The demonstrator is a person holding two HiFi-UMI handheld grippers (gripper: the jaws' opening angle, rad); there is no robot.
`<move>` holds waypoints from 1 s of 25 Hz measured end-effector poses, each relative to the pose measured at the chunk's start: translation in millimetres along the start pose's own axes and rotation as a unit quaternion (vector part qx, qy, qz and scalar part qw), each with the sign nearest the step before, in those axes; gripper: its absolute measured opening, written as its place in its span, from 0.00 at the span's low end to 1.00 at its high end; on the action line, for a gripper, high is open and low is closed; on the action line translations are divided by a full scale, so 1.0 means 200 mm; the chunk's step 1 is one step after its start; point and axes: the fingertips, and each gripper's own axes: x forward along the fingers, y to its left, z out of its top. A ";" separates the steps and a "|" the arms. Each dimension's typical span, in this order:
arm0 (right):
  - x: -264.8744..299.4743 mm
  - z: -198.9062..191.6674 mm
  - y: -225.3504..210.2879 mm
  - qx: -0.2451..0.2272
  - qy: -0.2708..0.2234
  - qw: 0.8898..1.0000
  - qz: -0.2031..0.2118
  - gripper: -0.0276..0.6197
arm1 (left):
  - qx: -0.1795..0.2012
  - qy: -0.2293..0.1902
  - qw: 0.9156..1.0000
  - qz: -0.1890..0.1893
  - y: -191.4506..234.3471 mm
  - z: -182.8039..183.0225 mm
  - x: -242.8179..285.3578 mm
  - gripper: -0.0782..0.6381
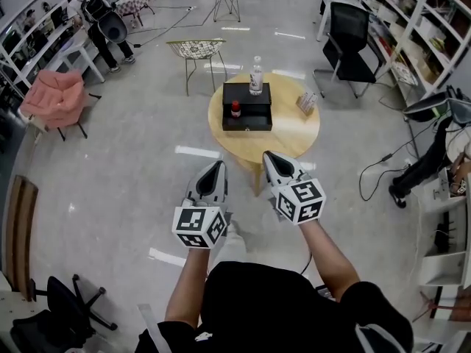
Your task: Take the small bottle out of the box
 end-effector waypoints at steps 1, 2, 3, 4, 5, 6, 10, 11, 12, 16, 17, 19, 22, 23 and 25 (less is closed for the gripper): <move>0.03 0.01 -0.01 0.000 0.001 1.000 -0.001 0.05 | -0.001 0.000 1.000 -0.001 0.02 0.01 0.03 0.12; 0.06 0.01 -0.02 0.000 0.003 1.000 -0.002 0.05 | -0.001 0.000 1.000 -0.002 0.05 0.02 0.05 0.12; 0.09 0.02 -0.02 -0.001 0.005 1.000 -0.003 0.05 | -0.002 0.001 1.000 -0.003 0.07 0.03 0.07 0.12; 0.13 0.03 -0.03 -0.001 0.006 1.000 -0.004 0.05 | -0.003 0.001 1.000 -0.004 0.09 0.04 0.09 0.12; 0.16 0.04 -0.03 -0.001 0.007 1.000 -0.005 0.05 | -0.003 0.001 1.000 -0.006 0.12 0.05 0.11 0.12; 0.20 0.05 -0.03 -0.002 0.007 1.000 -0.005 0.05 | -0.003 0.001 1.000 -0.006 0.15 0.07 0.14 0.12; 0.35 0.11 -0.05 -0.010 0.010 1.000 -0.005 0.05 | -0.008 -0.001 1.000 -0.007 0.27 0.13 0.24 0.12; 0.38 0.12 -0.05 -0.010 0.011 1.000 -0.006 0.05 | -0.010 -0.001 1.000 -0.007 0.30 0.14 0.26 0.12; 0.41 0.13 -0.05 -0.009 0.011 1.000 -0.007 0.05 | -0.012 0.000 1.000 -0.007 0.33 0.15 0.28 0.12; 0.54 0.15 -0.07 -0.010 0.018 1.000 -0.011 0.05 | -0.019 0.006 1.000 -0.010 0.44 0.16 0.35 0.12; 0.58 0.15 -0.07 -0.011 0.021 1.000 -0.012 0.05 | -0.021 0.008 1.000 -0.011 0.47 0.16 0.37 0.12; 0.64 0.14 -0.07 -0.011 0.026 0.999 -0.015 0.05 | -0.025 0.011 1.000 -0.013 0.53 0.16 0.41 0.12; 0.73 0.14 -0.09 -0.010 0.032 0.999 -0.020 0.05 | -0.029 0.015 0.999 -0.018 0.61 0.16 0.48 0.12; 0.76 0.14 -0.10 -0.010 0.033 0.999 -0.022 0.05 | -0.029 0.016 0.999 -0.019 0.63 0.16 0.50 0.12; 0.82 0.13 -0.11 -0.011 0.036 0.999 -0.026 0.05 | -0.029 0.016 0.999 -0.022 0.68 0.16 0.53 0.12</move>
